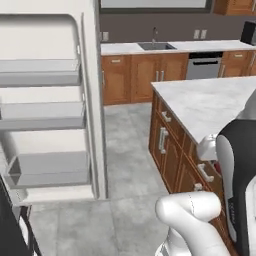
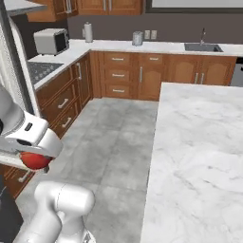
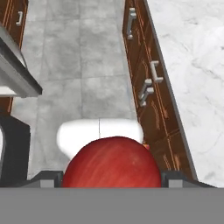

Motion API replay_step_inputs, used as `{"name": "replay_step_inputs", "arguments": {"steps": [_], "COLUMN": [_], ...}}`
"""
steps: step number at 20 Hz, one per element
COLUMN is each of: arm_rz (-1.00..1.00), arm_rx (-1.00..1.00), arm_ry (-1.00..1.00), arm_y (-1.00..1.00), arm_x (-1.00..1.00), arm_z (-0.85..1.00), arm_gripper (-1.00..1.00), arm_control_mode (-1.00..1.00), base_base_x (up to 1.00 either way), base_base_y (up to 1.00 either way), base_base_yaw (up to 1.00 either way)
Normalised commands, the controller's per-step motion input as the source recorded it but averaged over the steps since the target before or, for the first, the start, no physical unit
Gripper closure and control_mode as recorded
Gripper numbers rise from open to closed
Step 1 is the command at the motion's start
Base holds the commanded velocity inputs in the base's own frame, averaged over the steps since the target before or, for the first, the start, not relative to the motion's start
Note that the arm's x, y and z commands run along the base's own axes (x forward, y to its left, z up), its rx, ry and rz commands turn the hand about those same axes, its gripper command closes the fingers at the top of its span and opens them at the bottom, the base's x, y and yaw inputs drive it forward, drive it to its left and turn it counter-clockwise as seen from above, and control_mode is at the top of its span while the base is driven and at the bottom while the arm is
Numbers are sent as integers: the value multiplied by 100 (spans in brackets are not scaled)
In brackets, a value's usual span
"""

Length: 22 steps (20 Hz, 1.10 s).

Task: Pick onion from the fridge and place it on the plate on the counter.

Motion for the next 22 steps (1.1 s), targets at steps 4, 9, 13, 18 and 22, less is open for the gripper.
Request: {"name": "replay_step_inputs", "arguments": {"steps": [4,9,13,18,22], "arm_rz": [0,0,0,0,0], "arm_rx": [0,0,0,0,0], "arm_ry": [0,0,0,0,0], "arm_y": [0,0,0,0,0], "arm_x": [0,0,0,0,0], "arm_z": [0,0,0,0,0], "arm_gripper": [100,100,100,100,100], "arm_control_mode": [100,100,100,100,100], "base_base_x": [100,100,100,100,87], "base_base_y": [-49,-65,-40,-4,1], "base_base_yaw": [7,12,8,21,12]}}
